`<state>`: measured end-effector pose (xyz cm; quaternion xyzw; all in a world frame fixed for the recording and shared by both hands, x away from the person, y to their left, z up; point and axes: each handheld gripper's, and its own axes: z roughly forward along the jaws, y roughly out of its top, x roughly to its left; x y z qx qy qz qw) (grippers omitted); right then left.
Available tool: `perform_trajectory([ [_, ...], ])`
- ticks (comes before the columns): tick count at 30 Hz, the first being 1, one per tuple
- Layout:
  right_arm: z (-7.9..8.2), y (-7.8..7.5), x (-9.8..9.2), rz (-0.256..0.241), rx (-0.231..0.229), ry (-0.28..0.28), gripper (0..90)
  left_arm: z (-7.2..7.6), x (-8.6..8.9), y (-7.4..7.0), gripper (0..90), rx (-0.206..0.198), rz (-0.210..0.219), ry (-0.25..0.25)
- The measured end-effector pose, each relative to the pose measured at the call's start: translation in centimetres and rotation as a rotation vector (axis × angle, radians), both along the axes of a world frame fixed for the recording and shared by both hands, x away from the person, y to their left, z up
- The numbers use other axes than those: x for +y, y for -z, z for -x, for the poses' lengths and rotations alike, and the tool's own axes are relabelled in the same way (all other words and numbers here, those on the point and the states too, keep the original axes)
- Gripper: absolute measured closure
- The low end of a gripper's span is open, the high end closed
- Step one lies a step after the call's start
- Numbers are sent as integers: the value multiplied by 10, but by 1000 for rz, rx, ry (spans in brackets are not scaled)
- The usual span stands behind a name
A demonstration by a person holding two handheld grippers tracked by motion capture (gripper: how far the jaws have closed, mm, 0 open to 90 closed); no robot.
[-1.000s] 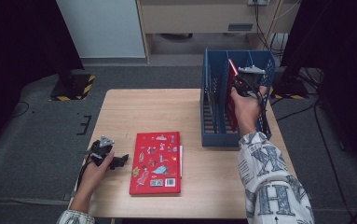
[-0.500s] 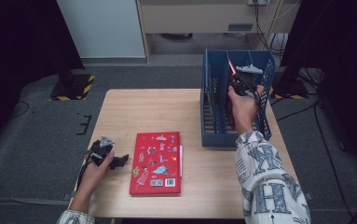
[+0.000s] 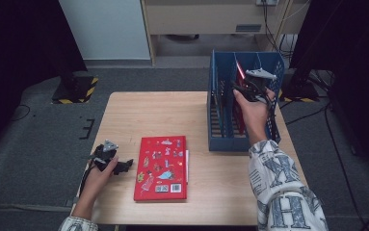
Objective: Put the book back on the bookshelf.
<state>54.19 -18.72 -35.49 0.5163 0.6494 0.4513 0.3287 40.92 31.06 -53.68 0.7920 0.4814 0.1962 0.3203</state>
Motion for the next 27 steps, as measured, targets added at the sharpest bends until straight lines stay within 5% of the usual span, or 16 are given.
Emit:
perform_trajectory([
  [5, 5, -1, -2, -40, -27, -7, 431, 0, 0, 0, 0, 0, 0, 1],
  [27, 18, 0, 5, -37, -32, -62, 419, 0, -1, 0, 0, 0, -2, 2],
])
